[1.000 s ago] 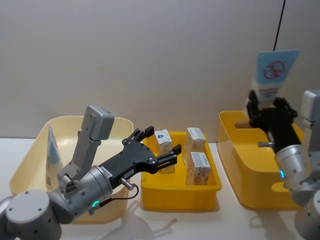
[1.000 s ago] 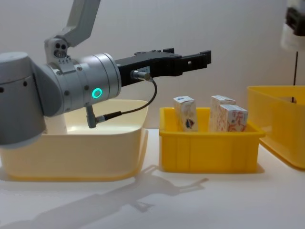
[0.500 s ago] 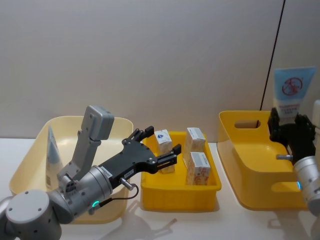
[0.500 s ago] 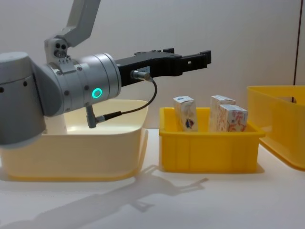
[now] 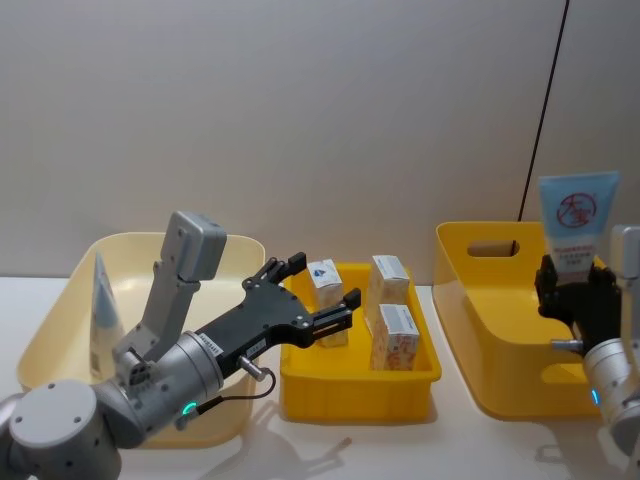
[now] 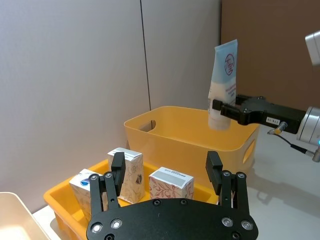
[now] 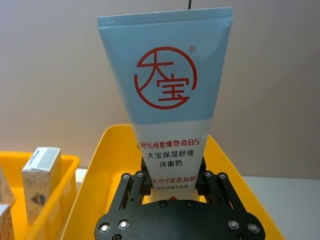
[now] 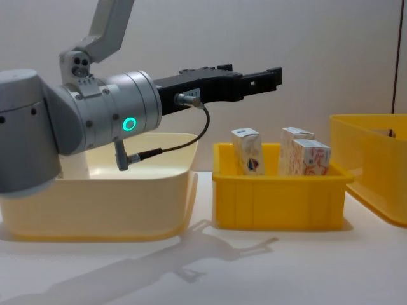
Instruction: Bimanual collaborative sorting of washing and personal care products
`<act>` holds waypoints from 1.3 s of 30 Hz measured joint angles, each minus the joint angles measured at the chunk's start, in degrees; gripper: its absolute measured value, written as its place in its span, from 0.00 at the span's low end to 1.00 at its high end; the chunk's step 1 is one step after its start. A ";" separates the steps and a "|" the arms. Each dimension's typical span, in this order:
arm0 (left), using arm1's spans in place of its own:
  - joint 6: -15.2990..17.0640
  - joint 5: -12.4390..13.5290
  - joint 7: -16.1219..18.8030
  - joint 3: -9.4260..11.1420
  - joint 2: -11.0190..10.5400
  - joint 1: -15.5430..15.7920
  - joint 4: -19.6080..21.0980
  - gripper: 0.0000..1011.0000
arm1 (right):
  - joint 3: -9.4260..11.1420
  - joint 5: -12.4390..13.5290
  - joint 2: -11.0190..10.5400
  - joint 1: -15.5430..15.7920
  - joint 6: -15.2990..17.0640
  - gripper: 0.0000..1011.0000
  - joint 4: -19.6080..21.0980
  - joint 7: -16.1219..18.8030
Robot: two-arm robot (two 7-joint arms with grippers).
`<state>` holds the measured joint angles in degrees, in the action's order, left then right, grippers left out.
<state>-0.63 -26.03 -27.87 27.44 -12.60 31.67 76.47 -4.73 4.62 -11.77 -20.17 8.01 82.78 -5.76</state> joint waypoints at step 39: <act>0.00 0.00 0.00 0.00 0.00 0.00 0.00 0.99 | -0.11 -1.77 1.22 0.57 3.18 0.99 -0.41 -1.46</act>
<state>-0.63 -26.03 -27.87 27.43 -12.59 31.67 76.47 -4.84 2.84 -10.55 -19.60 11.19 82.36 -7.22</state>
